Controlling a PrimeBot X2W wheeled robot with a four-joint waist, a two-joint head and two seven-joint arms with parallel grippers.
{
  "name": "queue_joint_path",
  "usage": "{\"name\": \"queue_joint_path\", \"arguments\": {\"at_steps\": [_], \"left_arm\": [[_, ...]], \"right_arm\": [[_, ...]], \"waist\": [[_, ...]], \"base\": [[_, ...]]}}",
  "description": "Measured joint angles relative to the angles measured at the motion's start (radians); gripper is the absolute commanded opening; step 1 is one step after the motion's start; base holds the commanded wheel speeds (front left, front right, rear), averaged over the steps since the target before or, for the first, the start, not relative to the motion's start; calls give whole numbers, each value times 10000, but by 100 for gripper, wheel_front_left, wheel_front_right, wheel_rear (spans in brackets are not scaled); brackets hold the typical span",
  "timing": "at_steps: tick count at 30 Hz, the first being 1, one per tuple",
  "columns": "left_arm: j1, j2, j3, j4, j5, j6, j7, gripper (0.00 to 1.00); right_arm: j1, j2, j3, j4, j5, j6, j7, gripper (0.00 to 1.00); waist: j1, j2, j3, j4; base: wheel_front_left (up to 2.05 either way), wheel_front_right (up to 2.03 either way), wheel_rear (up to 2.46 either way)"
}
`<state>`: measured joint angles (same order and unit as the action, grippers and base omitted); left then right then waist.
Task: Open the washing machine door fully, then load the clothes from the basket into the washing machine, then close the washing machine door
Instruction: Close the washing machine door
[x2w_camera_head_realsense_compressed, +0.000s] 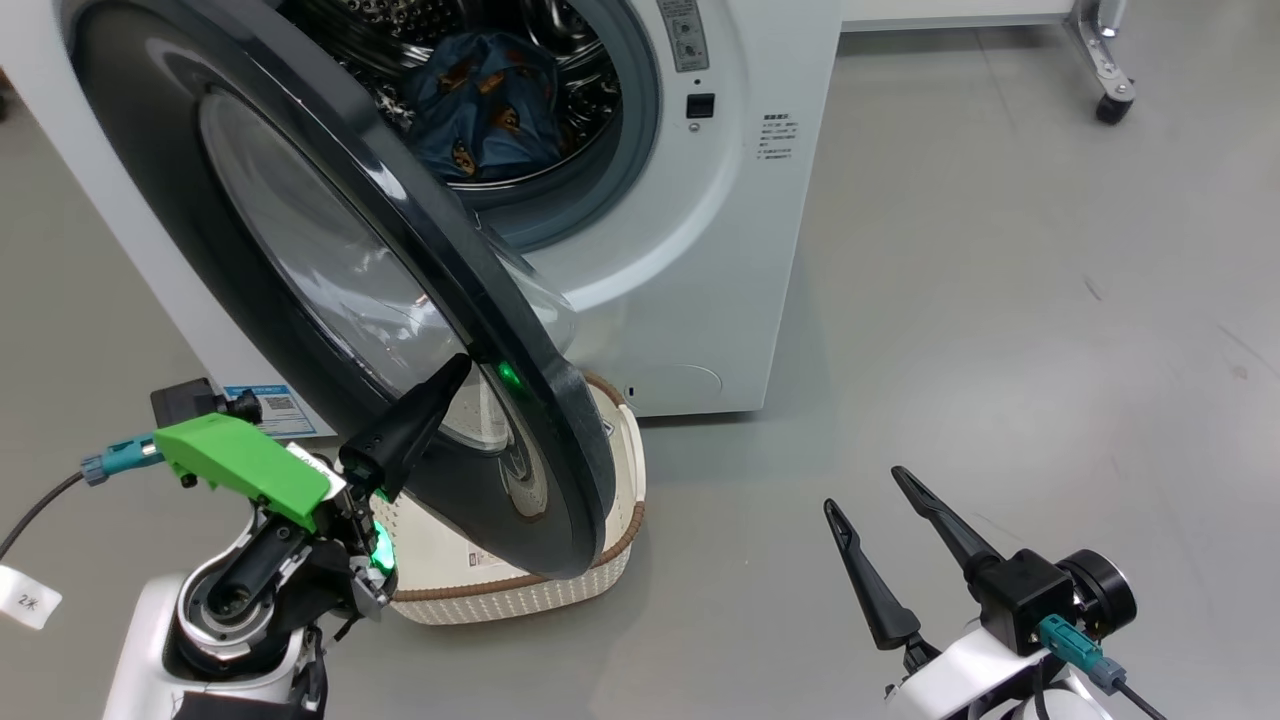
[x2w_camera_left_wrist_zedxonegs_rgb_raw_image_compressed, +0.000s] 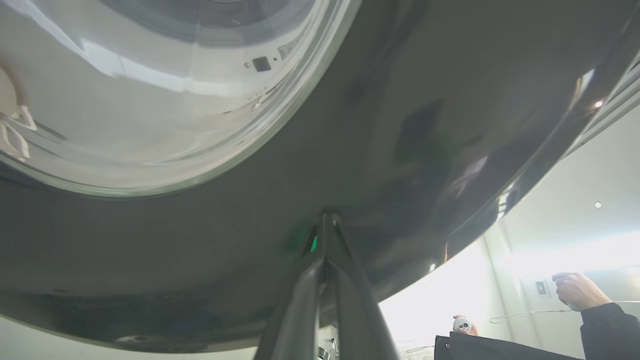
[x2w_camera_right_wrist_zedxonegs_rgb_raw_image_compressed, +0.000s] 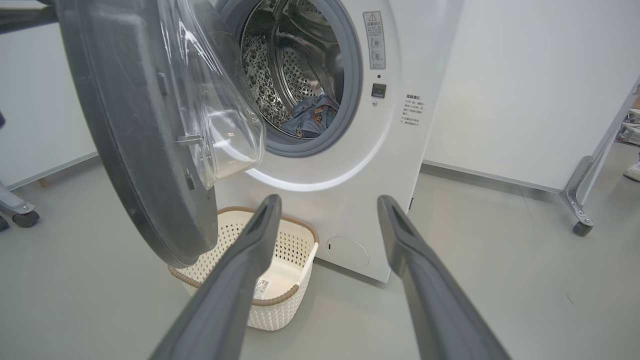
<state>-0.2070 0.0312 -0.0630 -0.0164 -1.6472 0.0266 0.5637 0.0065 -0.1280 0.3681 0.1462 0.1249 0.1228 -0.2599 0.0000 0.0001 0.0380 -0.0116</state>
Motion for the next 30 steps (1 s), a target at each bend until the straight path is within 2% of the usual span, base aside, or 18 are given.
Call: {"name": "queue_joint_path", "arguments": {"at_steps": [7,12,13,15,16,17,21,27,30], "left_arm": [[-89,4,-366,476,230,-17,-882,0],[-187,2,-372,644,1820,-274,-1522,0],[-184,69,-366,660,2211,-341,-1756,18],[-163,341,-345,663,2953,-487,-2171,63],[-130,516,-337,665,3333,-541,-2372,95],[-81,627,-290,673,3636,-541,-2579,100],[393,918,-405,717,4884,-658,-3340,100],[1243,1802,-899,844,7509,-805,-4686,100],[1648,2021,-1108,991,8527,-853,-5405,100]], "right_arm": [[-37,4,-142,-8,2,2,0,100],[-35,10,-428,-54,4,0,0,100],[-33,13,-479,-73,4,0,0,100],[-28,12,-656,-94,4,-4,0,100],[-23,8,-744,-102,6,-8,0,100],[-10,2,-826,-109,6,-12,0,100],[53,-23,-1183,-169,12,-109,0,100],[155,-33,-1446,-228,19,-117,0,100],[254,-46,-1569,-253,17,-117,0,100]], "waist": [[0,0,20,-550],[0,0,115,-629],[0,0,134,-624],[0,0,163,-592],[0,0,168,-569],[0,0,171,-543],[0,0,169,-400],[0,0,77,-188],[0,0,-10,-119]], "base": [[0,0,0],[0,0,0],[0,0,0],[0,0,0],[0,0,0],[0,0,0],[0,0,0],[0,0,0],[0,0,0]]}}
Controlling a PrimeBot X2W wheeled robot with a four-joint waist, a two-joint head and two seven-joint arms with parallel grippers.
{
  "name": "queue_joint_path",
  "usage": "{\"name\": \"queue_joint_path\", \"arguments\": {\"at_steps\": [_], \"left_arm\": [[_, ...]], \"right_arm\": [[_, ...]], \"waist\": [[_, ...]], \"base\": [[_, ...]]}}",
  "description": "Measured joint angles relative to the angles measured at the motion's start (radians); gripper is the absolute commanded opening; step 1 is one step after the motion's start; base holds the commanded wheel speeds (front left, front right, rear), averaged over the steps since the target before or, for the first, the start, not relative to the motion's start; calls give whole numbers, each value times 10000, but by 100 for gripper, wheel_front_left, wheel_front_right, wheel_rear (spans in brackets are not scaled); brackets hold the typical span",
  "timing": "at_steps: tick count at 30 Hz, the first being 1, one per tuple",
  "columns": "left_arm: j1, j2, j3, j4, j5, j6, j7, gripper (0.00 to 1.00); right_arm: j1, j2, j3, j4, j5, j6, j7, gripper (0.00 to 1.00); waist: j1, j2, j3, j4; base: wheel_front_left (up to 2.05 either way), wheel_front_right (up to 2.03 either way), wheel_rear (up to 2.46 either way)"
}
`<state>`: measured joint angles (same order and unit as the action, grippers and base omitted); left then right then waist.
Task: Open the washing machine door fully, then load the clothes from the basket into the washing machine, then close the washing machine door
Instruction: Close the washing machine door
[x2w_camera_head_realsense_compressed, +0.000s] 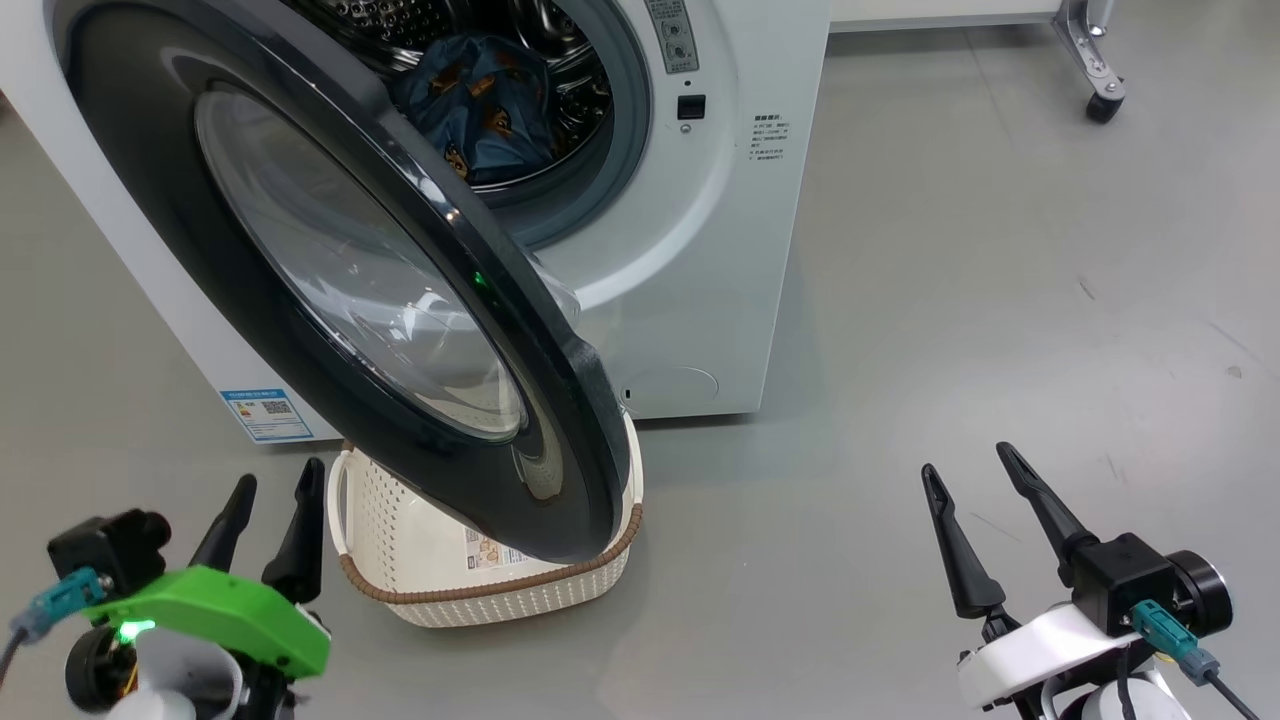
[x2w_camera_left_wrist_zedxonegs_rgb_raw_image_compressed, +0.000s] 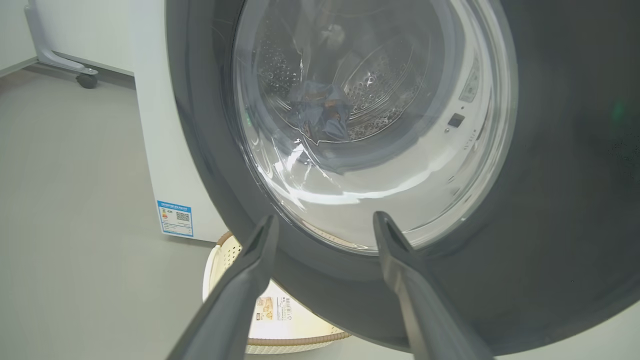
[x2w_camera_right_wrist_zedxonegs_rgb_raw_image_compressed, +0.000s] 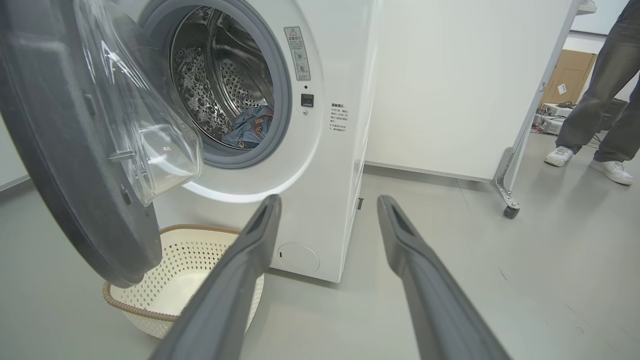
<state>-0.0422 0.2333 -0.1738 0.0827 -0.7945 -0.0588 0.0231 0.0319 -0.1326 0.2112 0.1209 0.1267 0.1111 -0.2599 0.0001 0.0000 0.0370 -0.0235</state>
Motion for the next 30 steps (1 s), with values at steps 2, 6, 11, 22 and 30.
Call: {"name": "queue_joint_path", "arguments": {"at_steps": [2,6,11,22,30], "left_arm": [[323,71,-111,130,520,0,-435,100],[904,81,-232,382,1323,199,-1277,100],[1225,77,-303,629,2107,491,-2255,100],[1467,-226,-368,1018,2499,796,-2660,100],[1464,-387,-207,1032,2577,905,-2719,100]], "right_arm": [[1,-2,-58,-15,-15,0,0,100],[16,-8,-128,-75,-59,0,0,100],[138,-44,-291,-81,-102,0,0,100],[414,-52,-832,188,-136,-180,0,41],[323,96,-1072,261,25,-163,0,0]], "waist": [[-1,0,-62,29],[0,0,-120,60],[0,0,-142,98],[0,0,-108,178],[-1,0,-116,231]], "base": [[0,0,0],[0,0,0],[0,0,0],[0,0,0],[0,0,0]]}}
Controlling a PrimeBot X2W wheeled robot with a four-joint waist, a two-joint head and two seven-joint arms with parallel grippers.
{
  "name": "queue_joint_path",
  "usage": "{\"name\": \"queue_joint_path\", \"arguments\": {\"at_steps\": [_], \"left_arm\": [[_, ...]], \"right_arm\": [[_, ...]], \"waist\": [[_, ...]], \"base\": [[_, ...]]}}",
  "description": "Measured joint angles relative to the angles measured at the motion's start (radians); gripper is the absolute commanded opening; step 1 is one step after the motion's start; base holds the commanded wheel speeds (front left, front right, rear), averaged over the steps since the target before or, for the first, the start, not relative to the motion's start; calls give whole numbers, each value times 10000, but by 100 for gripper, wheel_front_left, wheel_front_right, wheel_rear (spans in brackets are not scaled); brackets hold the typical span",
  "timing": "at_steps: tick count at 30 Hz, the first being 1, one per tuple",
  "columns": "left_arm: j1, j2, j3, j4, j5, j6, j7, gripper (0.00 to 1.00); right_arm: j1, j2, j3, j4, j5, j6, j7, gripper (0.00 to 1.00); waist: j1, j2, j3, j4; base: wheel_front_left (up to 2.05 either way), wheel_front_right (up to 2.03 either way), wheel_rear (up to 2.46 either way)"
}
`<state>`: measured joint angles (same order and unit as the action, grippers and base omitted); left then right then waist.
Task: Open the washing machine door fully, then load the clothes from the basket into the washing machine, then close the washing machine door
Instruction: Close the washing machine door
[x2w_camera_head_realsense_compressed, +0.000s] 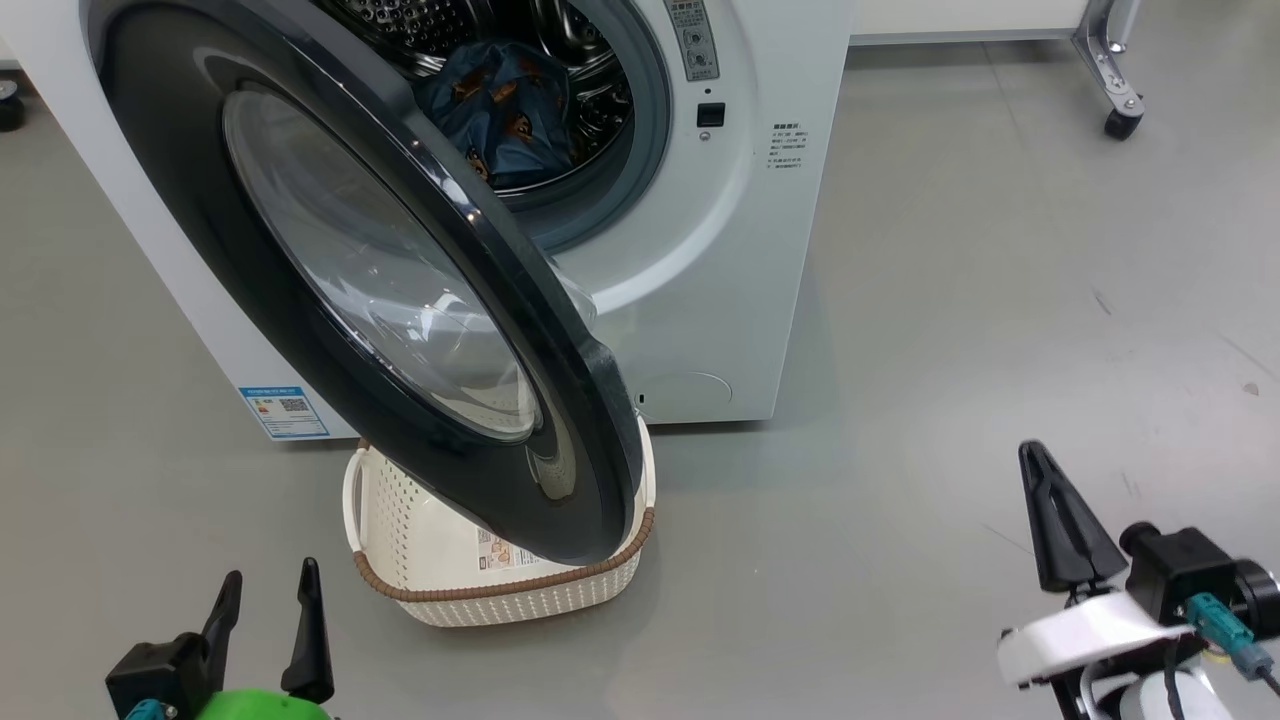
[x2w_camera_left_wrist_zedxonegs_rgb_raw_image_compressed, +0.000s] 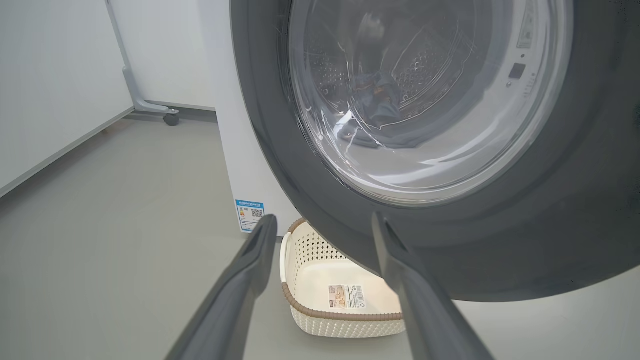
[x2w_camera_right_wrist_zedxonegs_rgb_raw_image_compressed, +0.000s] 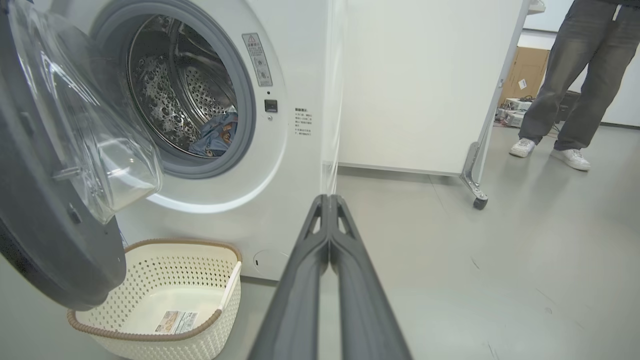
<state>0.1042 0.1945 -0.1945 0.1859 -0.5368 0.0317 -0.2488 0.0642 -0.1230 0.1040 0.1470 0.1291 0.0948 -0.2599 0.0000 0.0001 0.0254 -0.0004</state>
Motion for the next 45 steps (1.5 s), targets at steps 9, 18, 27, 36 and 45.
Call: {"name": "queue_joint_path", "arguments": {"at_steps": [9,18,27,36,45], "left_arm": [[-12,-286,-17,104,174,-23,-2,100],[-30,-658,-35,40,451,-186,-4,100],[-51,-918,-322,69,646,-428,-4,100],[-58,-1068,-173,-10,723,-579,-4,100],[-78,-1110,311,-173,784,-593,-4,100]], "right_arm": [[-1827,288,744,-2019,12,188,0,0],[-3481,579,3267,-3198,-35,278,-4,0],[-3527,589,6679,-1908,890,293,-4,0],[-2707,589,6949,-65,1622,293,-2,0],[-3279,591,5869,546,1718,293,0,0]], "waist": [[0,0,-71,385],[0,0,-139,973],[0,0,-216,1720],[0,0,-62,2442],[0,0,389,2673]], "base": [[0,0,0],[0,0,0],[0,0,0],[0,0,0],[0,0,0]]}}
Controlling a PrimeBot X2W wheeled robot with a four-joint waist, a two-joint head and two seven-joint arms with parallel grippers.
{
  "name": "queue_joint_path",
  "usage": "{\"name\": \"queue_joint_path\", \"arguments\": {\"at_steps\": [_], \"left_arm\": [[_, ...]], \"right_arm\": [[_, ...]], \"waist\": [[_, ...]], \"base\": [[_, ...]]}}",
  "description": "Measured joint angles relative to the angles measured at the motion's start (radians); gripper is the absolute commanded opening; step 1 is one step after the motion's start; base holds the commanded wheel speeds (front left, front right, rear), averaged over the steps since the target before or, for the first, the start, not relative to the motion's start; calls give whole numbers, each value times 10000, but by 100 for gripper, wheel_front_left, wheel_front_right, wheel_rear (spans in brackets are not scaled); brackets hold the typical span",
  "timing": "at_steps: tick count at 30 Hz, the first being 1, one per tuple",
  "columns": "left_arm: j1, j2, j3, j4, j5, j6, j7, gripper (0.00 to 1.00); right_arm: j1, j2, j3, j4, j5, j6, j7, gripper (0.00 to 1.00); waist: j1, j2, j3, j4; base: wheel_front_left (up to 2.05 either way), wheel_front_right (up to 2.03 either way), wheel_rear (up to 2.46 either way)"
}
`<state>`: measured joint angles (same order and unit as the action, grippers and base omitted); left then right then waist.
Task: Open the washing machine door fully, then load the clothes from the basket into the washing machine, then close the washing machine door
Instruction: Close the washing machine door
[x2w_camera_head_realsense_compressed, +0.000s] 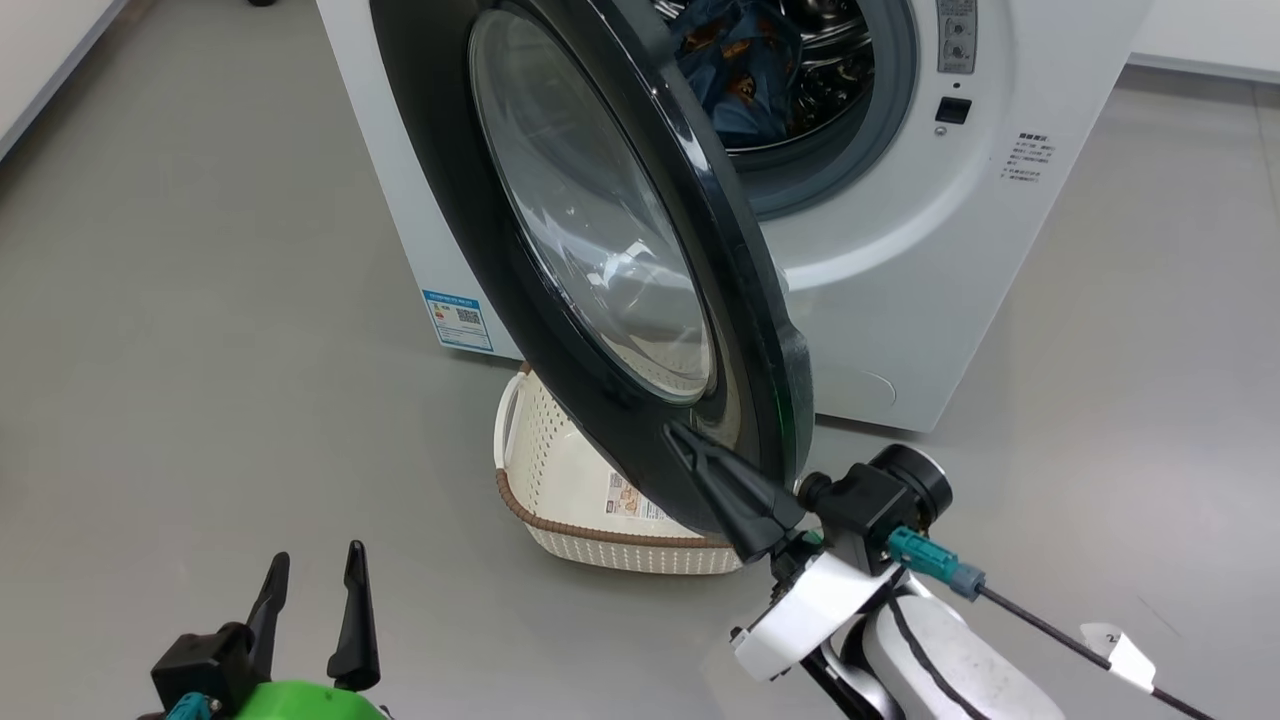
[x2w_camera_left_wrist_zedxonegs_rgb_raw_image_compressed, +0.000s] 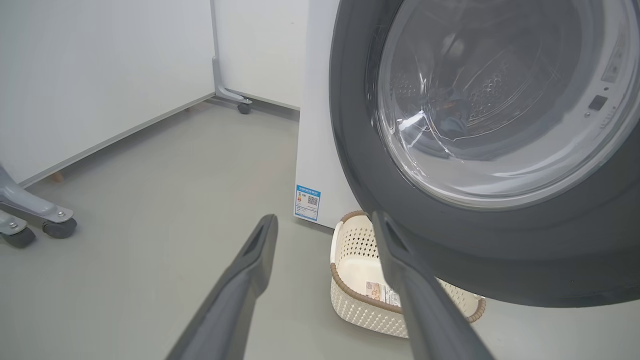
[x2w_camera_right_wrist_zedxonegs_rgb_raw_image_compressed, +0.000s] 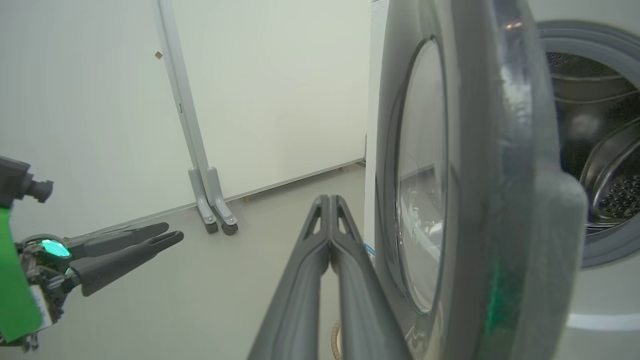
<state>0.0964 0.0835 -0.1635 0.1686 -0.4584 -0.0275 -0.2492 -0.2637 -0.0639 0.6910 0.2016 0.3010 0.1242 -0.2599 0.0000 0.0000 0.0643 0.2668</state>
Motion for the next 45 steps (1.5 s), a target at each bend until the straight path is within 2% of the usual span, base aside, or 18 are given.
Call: {"name": "queue_joint_path", "arguments": {"at_steps": [8,21,36,45], "left_arm": [[-163,-50,38,-190,42,-165,0,100],[-524,-159,109,-464,54,-362,0,100],[-1307,-299,288,-794,96,-527,-29,100],[-1705,-320,222,-792,334,-690,-29,100]], "right_arm": [[-630,15,-890,274,52,25,-2,0],[-2556,10,-1981,368,-412,10,-2,0],[-4501,-138,-2539,566,-920,10,-4,0],[-5085,-146,-2715,838,-1116,35,-4,0]], "waist": [[0,0,538,-87],[0,0,1799,-252],[0,0,3384,-546],[1,0,4071,-823]], "base": [[0,0,0],[0,0,0],[0,0,0],[0,0,0]]}}
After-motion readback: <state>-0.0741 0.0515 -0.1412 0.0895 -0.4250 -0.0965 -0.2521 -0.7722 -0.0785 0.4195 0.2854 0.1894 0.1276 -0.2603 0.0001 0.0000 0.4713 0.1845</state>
